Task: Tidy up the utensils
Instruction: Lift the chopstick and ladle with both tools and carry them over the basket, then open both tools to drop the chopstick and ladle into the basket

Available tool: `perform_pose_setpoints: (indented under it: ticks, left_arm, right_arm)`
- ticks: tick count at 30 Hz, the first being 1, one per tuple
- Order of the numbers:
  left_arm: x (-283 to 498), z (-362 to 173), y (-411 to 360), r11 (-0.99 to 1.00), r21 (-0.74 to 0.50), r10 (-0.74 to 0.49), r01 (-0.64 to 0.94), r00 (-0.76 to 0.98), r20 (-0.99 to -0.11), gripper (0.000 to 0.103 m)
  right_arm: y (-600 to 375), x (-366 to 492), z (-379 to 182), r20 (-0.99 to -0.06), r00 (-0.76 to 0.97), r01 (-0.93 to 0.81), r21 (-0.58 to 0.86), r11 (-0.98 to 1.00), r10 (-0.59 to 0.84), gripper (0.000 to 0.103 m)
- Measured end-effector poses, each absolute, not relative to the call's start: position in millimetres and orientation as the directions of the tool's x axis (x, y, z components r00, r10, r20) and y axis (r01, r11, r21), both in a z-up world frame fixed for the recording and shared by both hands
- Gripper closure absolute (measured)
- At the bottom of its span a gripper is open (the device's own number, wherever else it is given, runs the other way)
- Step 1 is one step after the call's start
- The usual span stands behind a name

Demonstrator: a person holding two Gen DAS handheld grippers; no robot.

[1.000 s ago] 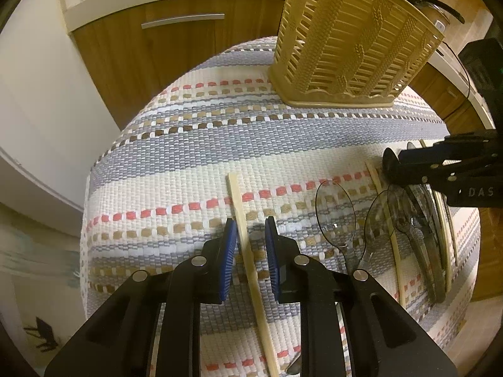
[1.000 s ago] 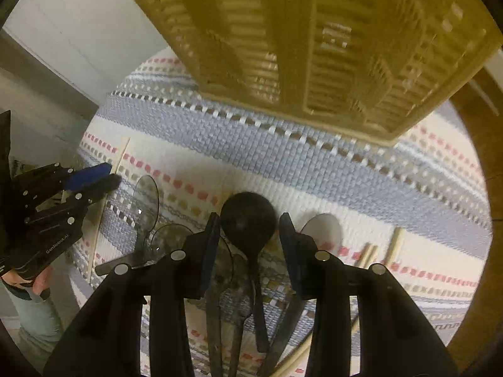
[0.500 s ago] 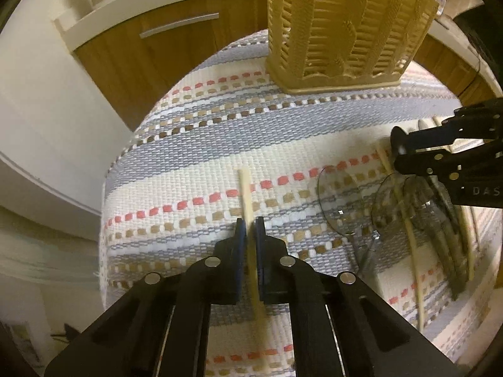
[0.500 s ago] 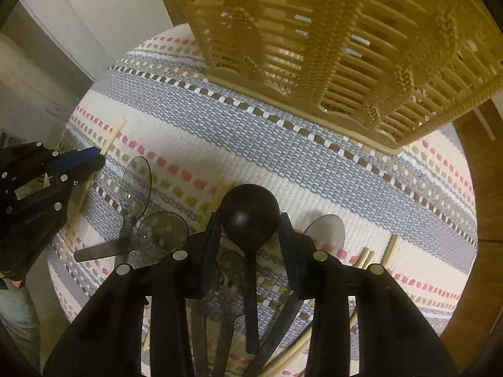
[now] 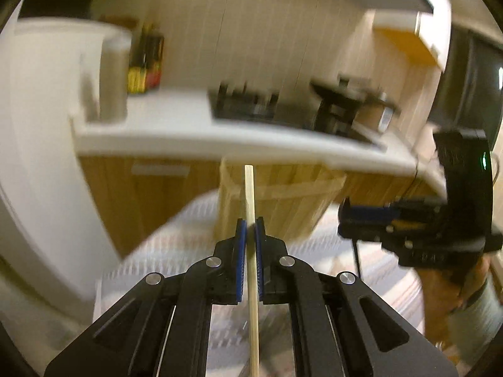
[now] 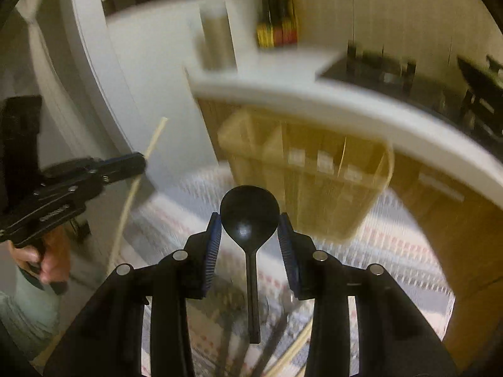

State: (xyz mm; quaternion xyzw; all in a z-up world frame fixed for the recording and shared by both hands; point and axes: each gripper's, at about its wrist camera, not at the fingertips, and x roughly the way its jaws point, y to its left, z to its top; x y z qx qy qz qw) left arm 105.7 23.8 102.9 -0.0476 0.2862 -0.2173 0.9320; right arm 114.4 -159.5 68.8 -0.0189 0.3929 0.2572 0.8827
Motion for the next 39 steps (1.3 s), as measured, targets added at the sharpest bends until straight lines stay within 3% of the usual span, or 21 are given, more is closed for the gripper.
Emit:
perform_pose_setpoints:
  ticks: [8,16,26,39]
  left_arm:
    - [153.6,163.5,-10.3,0.888,-0.219,-0.456,0.405,0.84,-0.295,0.099]
    - [205.5,162.5,-24.2,0.911,-0.214,-0.385,0.353,0.913,-0.133,0.099]
    - [231.8,121.7,-27.5,0.926,-0.196,-0.344,0.322,0.935,-0.091,0.099]
    - [229.0,87.6,-23.2,0.92,-0.174,-0.381,0.352,0.908,-0.175,0.098]
  right_arm:
    - [-192.9,143.4,140.9,-0.467,0.753,-0.418,0.205,0.885,0.464,0.069]
    - [-226.4,192.6,131.9,-0.381,0.855,-0.302,0.184,0.935,0.351,0.069]
    - [-235.4,229.6,79.3,-0.405,0.87,-0.241,0.146,0.959,0.28,0.069]
    - [-241.0,222.0,54.5,-0.423,0.857,-0.241,0.173,0.955,0.293,0.068]
